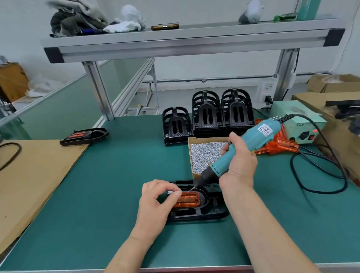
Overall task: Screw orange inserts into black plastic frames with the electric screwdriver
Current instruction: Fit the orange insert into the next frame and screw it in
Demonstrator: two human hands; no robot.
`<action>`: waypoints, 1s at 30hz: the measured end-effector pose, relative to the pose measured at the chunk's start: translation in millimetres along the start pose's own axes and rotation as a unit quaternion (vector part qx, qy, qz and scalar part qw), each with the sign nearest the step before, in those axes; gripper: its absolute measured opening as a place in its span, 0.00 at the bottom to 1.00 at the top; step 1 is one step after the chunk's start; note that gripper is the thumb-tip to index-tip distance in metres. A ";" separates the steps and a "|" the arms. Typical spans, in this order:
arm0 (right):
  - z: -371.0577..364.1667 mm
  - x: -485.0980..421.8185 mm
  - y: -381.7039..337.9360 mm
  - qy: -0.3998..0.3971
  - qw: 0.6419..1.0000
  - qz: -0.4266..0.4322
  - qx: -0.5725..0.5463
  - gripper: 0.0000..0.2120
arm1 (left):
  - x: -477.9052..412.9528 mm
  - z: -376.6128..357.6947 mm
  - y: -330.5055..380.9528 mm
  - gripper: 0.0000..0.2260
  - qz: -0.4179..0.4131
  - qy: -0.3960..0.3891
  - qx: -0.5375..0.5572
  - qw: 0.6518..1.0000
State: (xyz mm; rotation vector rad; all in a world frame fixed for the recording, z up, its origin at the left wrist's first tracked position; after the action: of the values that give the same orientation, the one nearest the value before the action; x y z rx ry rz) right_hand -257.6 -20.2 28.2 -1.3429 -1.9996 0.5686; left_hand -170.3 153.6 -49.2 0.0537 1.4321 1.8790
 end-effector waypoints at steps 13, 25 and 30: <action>-4.1 -0.9 12.6 0.038 0.999 0.007 -0.006 0.15 | 0.1 0.2 1.7 0.10 0.019 -0.004 0.005 1.000; -4.2 0.3 17.1 0.029 1.000 -0.006 -0.002 0.12 | 0.7 1.0 3.0 0.09 0.028 -0.004 0.022 0.999; -5.5 0.4 18.2 0.028 1.000 -0.009 -0.001 0.12 | 0.2 1.0 0.0 0.10 0.035 -0.002 0.038 0.999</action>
State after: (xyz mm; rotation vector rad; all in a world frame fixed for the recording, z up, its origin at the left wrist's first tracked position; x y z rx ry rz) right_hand -242.1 -12.9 20.0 -1.3269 -1.9648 0.5146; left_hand -170.0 154.5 -49.0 0.1454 1.5166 1.8791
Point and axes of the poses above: each hand's wrist, its own x-axis away from the middle knuckle, its own z-axis out of the back of the hand, y = z × x, the point moved 1 cm from there along -x, towards the middle knuckle, and after that the axes turned 1 degree about y, right-handed, at the moved point
